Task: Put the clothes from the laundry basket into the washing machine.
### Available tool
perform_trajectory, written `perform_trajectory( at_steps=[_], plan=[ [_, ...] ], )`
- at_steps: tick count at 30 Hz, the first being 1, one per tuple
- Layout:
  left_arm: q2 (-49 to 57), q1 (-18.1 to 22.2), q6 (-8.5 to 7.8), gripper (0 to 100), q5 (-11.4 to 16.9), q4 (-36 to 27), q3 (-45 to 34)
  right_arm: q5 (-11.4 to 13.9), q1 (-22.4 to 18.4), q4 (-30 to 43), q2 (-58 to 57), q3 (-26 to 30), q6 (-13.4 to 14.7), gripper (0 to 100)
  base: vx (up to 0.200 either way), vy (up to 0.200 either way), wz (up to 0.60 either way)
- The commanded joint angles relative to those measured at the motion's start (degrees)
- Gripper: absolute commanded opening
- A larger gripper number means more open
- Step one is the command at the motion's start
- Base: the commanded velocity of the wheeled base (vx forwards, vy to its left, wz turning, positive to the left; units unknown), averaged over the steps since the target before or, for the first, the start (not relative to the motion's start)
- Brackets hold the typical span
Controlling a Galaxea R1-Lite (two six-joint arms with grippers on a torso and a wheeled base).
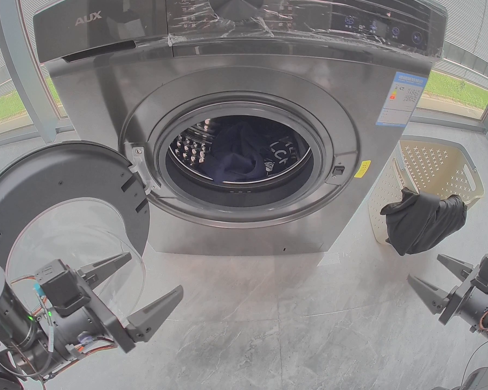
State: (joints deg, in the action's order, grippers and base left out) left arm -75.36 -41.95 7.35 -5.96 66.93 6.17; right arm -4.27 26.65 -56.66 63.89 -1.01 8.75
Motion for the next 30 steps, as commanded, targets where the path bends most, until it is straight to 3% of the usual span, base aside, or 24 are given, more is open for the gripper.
perform_trajectory(
  at_steps=[1, 7, 14, 20, 30],
  plan=[
    [9.0, 3.8, 0.03, 100, 0.3, -0.1, -4.7, -0.1, -4.9, 4.3, -9.9, 1.0, -1.5, 100, -0.200, 0.000, 0.00],
    [15.5, 6.5, 1.00, 100, 0.6, -6.2, -6.2, 0.0, -8.8, 10.3, -16.7, 1.0, -1.5, 100, -0.200, 0.000, 0.00],
    [32.8, 6.8, 1.17, 100, 0.5, -24.1, -6.2, 0.8, -13.5, 24.3, -30.8, 1.0, -1.9, 100, -0.029, 0.000, 0.00],
    [40.9, 6.8, 1.17, 100, 0.5, -34.9, -2.8, 1.2, -14.3, 32.1, -35.6, -1.4, -2.5, 100, 0.000, -0.100, 0.00],
    [37.0, 6.8, 2.40, 100, 0.5, -35.5, -1.2, 1.3, -13.9, 33.5, -30.0, -5.5, -2.5, 100, 0.000, -0.200, 0.00]
  ],
)
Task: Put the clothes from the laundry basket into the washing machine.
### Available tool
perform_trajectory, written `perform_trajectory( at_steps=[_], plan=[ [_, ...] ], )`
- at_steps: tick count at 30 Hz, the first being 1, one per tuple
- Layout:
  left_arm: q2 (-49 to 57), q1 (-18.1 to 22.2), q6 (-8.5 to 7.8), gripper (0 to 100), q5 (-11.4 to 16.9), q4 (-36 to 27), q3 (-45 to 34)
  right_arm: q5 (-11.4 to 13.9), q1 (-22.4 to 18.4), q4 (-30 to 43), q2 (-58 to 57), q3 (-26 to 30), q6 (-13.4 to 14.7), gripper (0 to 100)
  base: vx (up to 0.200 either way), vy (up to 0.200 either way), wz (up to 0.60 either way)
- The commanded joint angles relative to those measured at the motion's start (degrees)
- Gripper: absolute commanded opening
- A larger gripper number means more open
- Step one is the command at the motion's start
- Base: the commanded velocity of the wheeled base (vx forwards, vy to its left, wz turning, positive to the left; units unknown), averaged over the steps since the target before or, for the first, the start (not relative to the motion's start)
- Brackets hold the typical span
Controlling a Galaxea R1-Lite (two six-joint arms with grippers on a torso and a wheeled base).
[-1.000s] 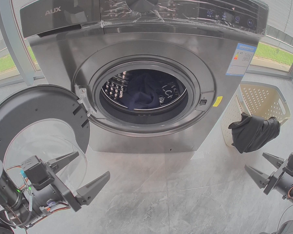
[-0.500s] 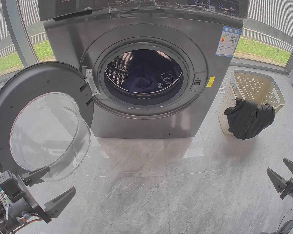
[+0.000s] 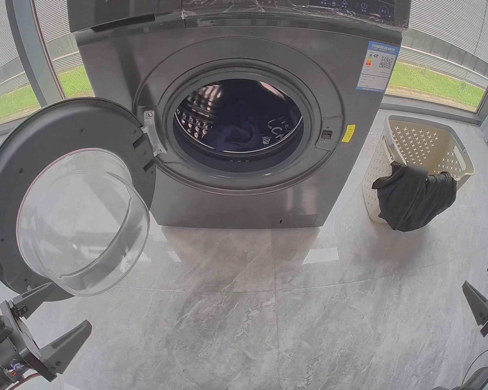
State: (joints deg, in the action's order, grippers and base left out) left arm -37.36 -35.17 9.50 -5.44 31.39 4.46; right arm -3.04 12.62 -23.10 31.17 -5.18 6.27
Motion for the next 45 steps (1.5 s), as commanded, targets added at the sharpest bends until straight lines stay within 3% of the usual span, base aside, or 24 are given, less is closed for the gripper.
perform_trajectory(
  at_steps=[1, 7, 14, 23, 38, 45],
  plan=[
    [-1.2, 0.0, 0.26, 100, 0.0, 0.1, 0.5, 0.0, 0.1, -0.2, 3.5, -1.4, 0.0, 100, 0.000, -0.200, 0.00],
    [-1.6, -0.1, 0.26, 100, 0.1, -0.1, 0.5, 0.6, 0.1, -0.3, 6.5, -2.2, 0.1, 100, 0.000, -0.200, 0.00],
    [-3.5, 0.0, 1.75, 100, 0.4, 0.2, 0.6, 0.7, 0.2, -0.4, 10.3, -4.0, 0.2, 100, 0.000, -0.200, 0.00],
    [-4.1, 0.0, 2.19, 100, 0.5, 0.2, 1.0, 0.8, 0.3, -0.6, 13.7, -4.9, 0.5, 100, 0.000, -0.200, 0.00],
    [-5.0, 0.0, 2.46, 100, 1.9, 0.2, 1.3, 1.6, 0.3, -8.4, 27.5, -7.9, 0.7, 100, 0.000, -0.200, 0.00],
    [-6.5, 0.0, 3.60, 100, 2.4, 0.3, 1.6, 2.4, 1.7, -11.4, 35.9, -11.1, 0.5, 100, 0.000, -0.171, 0.00]
  ],
)
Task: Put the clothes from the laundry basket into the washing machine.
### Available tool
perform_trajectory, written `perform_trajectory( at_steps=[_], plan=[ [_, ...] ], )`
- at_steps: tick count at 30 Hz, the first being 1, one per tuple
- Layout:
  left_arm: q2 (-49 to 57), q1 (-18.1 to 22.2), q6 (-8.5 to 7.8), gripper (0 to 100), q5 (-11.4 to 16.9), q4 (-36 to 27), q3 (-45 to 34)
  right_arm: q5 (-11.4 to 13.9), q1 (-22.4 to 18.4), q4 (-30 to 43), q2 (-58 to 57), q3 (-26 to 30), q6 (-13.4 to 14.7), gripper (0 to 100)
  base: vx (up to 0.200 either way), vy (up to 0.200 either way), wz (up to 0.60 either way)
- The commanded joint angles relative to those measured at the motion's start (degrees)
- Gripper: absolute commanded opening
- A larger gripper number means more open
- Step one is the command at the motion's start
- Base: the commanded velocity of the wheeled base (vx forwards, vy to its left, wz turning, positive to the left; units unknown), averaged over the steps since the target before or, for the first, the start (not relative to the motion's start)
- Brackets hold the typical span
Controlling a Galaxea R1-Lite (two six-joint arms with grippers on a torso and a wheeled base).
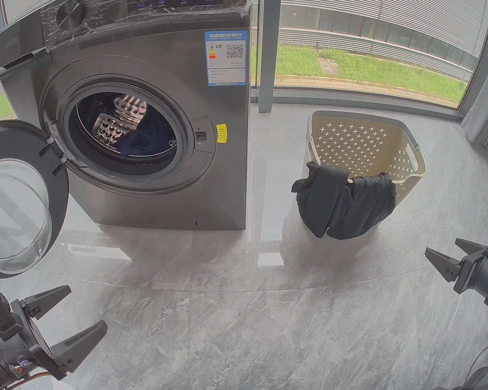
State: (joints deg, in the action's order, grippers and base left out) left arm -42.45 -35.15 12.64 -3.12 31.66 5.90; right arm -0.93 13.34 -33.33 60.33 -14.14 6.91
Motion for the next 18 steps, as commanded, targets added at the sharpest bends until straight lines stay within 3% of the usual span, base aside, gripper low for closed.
perform_trajectory(
  at_steps=[1, 5, 18],
  plan=[
    [-1.4, 0.0, 0.45, 100, 0.1, 0.1, 0.2, 0.3, 1.5, -1.3, 7.9, -2.6, -0.1, 100, 0.000, 0.000, 0.00],
    [-1.0, 0.1, 0.45, 100, 0.1, 0.0, 0.0, 0.3, 3.9, -1.3, 10.0, -2.9, -0.2, 100, 0.000, 0.000, 0.00],
    [-1.3, 0.1, 0.63, 100, 0.1, 0.0, -0.1, 0.2, 5.2, -1.4, 12.8, -3.0, 0.4, 100, 0.185, 0.000, 0.00]
  ],
)
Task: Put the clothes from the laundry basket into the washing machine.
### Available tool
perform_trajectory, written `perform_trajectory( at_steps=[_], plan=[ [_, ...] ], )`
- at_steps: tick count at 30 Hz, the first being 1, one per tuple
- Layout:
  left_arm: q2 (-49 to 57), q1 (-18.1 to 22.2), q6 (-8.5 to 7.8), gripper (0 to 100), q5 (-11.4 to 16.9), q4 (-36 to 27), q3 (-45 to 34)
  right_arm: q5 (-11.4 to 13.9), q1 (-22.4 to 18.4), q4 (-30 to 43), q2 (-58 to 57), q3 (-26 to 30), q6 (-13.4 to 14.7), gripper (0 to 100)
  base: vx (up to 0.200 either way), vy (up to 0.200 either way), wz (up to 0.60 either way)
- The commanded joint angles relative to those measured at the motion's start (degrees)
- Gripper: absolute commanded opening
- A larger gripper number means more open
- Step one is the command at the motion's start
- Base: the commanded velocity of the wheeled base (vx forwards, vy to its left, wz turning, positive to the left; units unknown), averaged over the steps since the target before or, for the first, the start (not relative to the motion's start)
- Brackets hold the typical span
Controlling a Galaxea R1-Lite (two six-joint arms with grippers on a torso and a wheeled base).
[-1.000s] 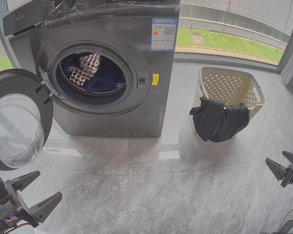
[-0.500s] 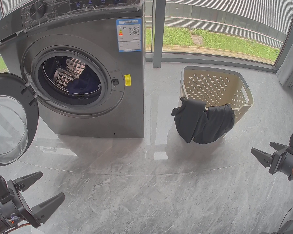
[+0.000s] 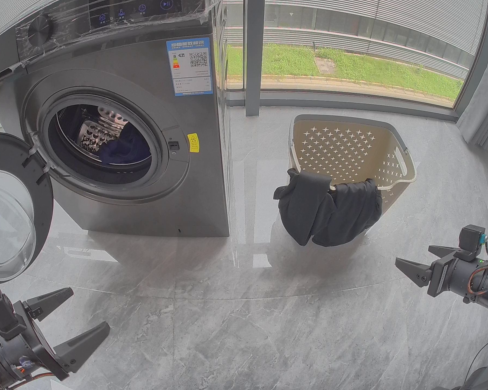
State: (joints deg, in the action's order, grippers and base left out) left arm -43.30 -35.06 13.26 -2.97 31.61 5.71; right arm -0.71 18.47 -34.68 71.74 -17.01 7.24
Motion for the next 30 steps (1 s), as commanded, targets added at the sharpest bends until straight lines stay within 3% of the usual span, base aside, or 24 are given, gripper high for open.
perform_trajectory(
  at_steps=[1, 8, 30],
  plan=[
    [-0.6, 0.0, 0.10, 100, 0.0, 0.0, 0.3, 0.0, 0.1, -0.1, 1.6, -0.3, 0.2, 100, 0.000, 0.000, 0.00],
    [-0.6, 0.1, 0.27, 100, -0.1, -0.1, 0.3, 0.2, 0.2, 0.0, 3.0, -0.3, 2.0, 100, 0.000, 0.000, 0.00],
    [-0.7, 0.1, -0.17, 100, -0.1, -0.1, -0.3, 0.1, 1.0, -0.1, 5.5, -0.1, 3.2, 100, 0.000, -0.200, 0.00]
  ],
)
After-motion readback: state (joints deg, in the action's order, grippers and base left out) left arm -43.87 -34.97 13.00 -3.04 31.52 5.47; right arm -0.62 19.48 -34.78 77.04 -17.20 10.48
